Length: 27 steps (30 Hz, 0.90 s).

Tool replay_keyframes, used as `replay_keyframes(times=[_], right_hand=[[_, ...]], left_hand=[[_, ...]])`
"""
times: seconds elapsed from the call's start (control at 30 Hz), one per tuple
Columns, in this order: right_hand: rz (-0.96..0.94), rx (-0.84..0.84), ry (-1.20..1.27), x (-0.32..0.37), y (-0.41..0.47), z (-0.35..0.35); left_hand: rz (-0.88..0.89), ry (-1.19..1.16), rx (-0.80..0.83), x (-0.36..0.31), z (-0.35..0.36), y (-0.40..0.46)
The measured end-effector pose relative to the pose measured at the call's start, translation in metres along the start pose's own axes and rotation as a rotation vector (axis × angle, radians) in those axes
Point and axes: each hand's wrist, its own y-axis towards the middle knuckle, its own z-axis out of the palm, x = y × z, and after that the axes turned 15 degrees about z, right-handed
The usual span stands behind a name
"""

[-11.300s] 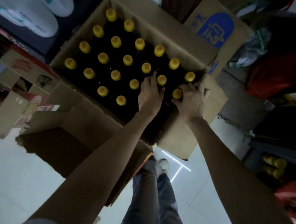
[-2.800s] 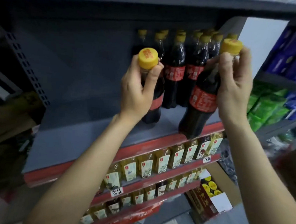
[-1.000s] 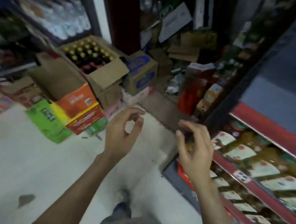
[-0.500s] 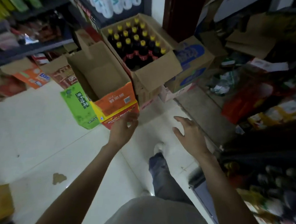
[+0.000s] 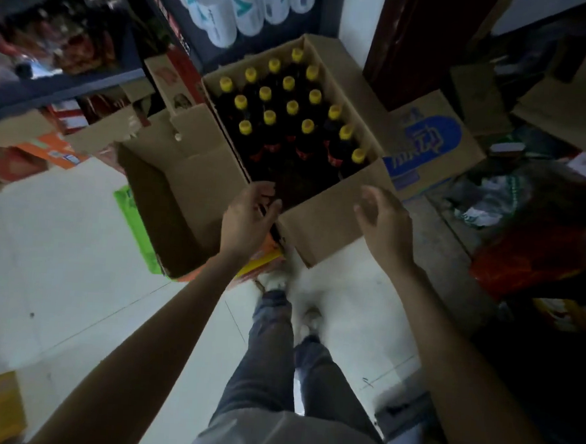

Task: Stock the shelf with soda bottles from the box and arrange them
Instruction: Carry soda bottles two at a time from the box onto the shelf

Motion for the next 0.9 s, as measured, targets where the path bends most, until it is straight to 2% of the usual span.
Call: replay_keyframes(times=[0.17, 0.3, 0.4, 0.53, 0.7, 0.83, 0.9], right_hand=[[0.038, -0.001, -0.145, -0.001, 0.096, 0.042], [0.099, -0.034, -0.488, -0.010, 0.152, 0.076], [0.167, 0.035, -0.668, -0.019, 0.176, 0.089], [0.206, 0.054, -0.768, -0.027, 0.191, 0.099], [0.227, -0.005, -0.682, -0.032, 0.193, 0.100], [0.302, -0.059, -0.401, -0.020, 0.174, 0.099], [0.341, -0.139, -0.246, -0.010, 0.161, 0.095]], left_hand=[[0.045, 0.044, 0.131, 0.046, 0.039, 0.092], [0.086, 0.153, 0.267, 0.086, 0.071, 0.152], [0.139, 0.248, 0.338, 0.106, 0.091, 0.186], [0.145, 0.207, 0.435, 0.123, 0.115, 0.214], [0.101, 0.194, 0.337, 0.126, 0.137, 0.224], [0.030, 0.051, 0.259, 0.125, 0.144, 0.221], [0.028, 0.026, 0.237, 0.126, 0.140, 0.218]])
